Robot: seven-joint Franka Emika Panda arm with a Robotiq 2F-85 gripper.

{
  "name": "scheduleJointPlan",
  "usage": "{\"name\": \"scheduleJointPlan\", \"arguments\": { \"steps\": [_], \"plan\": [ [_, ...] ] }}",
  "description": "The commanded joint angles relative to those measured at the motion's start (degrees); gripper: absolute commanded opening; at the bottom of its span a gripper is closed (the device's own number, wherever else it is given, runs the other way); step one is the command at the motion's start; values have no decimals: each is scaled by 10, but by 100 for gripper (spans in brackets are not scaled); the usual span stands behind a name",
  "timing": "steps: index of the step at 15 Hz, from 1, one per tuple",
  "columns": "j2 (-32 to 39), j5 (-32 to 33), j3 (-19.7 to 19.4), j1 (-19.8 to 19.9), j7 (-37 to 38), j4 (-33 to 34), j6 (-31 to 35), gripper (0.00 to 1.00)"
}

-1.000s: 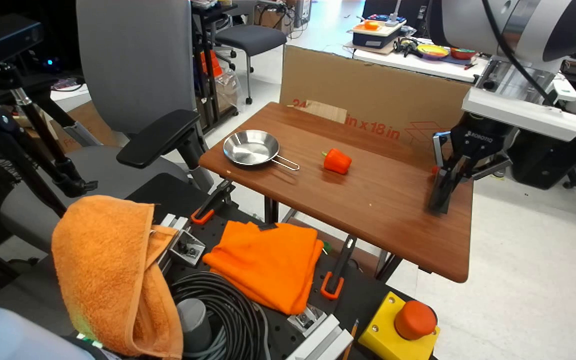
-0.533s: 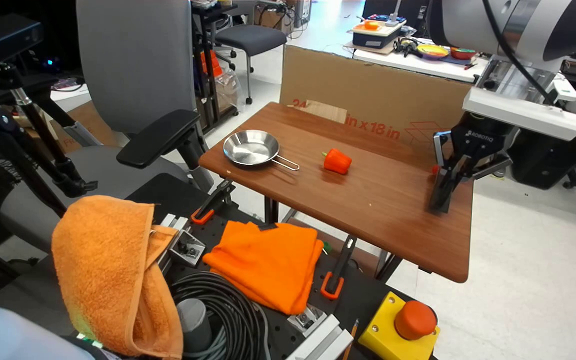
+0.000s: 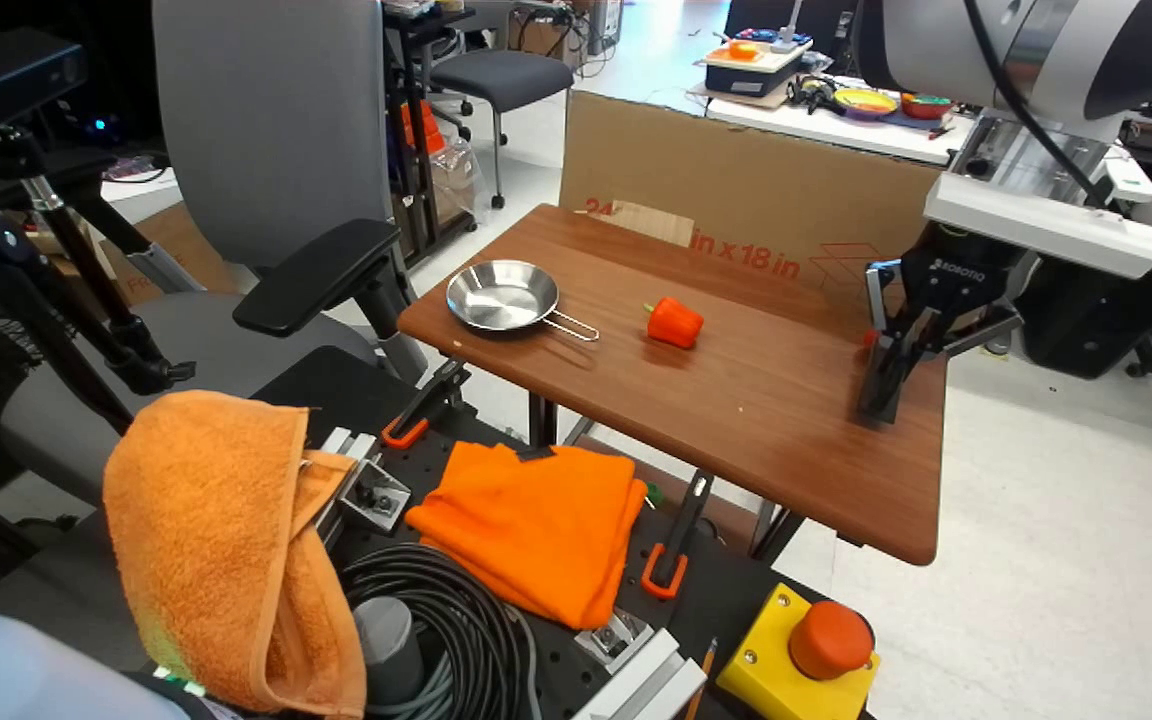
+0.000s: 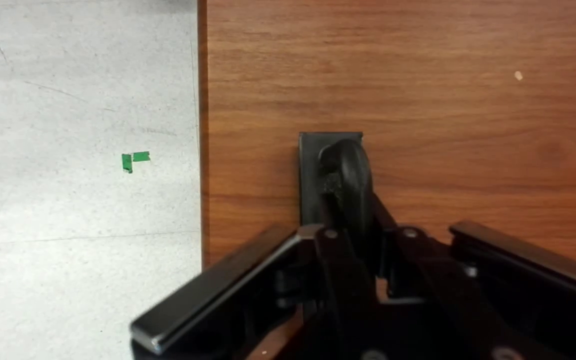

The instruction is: Pick up the black object from the table and put it back on the table.

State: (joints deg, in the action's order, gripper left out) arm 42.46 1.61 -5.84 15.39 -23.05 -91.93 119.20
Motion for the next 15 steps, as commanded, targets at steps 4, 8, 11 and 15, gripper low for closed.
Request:
{"name": "scheduleJointPlan", "arguments": {
  "steps": [4, 8, 11, 15],
  "plan": [
    [9, 3, 13, 10, -12, 21, -18, 4],
    [12, 3, 13, 12, -16, 22, -16, 4],
    [12, 3, 13, 12, -17, 22, -17, 4],
    [11, 3, 13, 12, -21, 21, -16, 4]
  ]
}}
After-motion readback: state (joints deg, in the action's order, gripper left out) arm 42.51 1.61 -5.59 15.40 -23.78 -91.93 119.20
